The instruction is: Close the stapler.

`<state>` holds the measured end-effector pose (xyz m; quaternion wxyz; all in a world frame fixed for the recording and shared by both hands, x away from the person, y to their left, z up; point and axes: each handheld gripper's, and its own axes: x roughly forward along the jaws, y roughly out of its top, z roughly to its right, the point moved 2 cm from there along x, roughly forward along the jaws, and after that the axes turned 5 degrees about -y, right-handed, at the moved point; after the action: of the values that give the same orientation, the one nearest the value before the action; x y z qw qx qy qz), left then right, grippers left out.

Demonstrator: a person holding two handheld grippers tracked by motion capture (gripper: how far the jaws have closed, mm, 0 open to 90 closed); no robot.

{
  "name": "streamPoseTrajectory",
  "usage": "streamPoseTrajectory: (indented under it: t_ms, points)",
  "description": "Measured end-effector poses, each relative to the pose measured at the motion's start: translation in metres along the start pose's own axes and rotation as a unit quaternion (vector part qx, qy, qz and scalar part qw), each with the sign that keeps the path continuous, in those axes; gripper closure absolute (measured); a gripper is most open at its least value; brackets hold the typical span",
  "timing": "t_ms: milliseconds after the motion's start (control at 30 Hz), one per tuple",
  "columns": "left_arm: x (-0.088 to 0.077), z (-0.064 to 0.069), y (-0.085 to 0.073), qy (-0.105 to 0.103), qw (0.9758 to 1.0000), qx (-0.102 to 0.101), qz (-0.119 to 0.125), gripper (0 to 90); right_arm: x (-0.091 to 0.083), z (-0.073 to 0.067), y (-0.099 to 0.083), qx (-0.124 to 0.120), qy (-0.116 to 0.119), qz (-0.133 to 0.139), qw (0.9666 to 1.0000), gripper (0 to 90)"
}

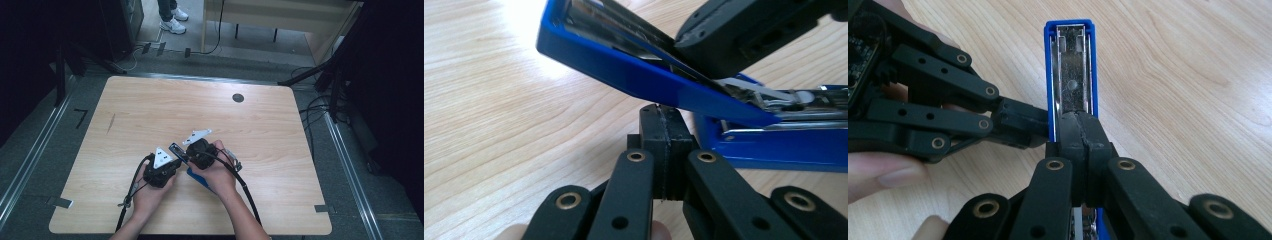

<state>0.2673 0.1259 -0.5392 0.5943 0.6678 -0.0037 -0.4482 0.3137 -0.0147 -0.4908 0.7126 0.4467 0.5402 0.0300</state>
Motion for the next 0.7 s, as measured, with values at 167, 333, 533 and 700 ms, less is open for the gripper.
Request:
streamPoseTrajectory:
  t_ms: [167, 333, 533, 700]
  points:
    - [-0.003, 0.006, -0.002, -0.009, 1.0000, 0.000, 0.004, 90.0, -0.005, 0.000, -0.001, 0.000, -0.002, 0.004, 1.0000, 90.0]
    - [-0.003, 0.019, -0.003, -0.019, 0.9997, 0.013, 0.010, 90.0, -0.009, 0.001, 0.000, 0.002, -0.001, 0.009, 1.0000, 90.0]
    - [0.001, 0.034, -0.006, -0.038, 0.9989, 0.025, 0.007, 90.0, -0.021, 0.004, 0.000, 0.009, 0.003, 0.021, 0.9997, 90.0]
    - [0.004, 0.041, -0.008, -0.040, 0.9986, 0.035, 0.006, 90.0, -0.030, 0.003, -0.001, 0.003, -0.001, 0.030, 0.9996, 90.0]
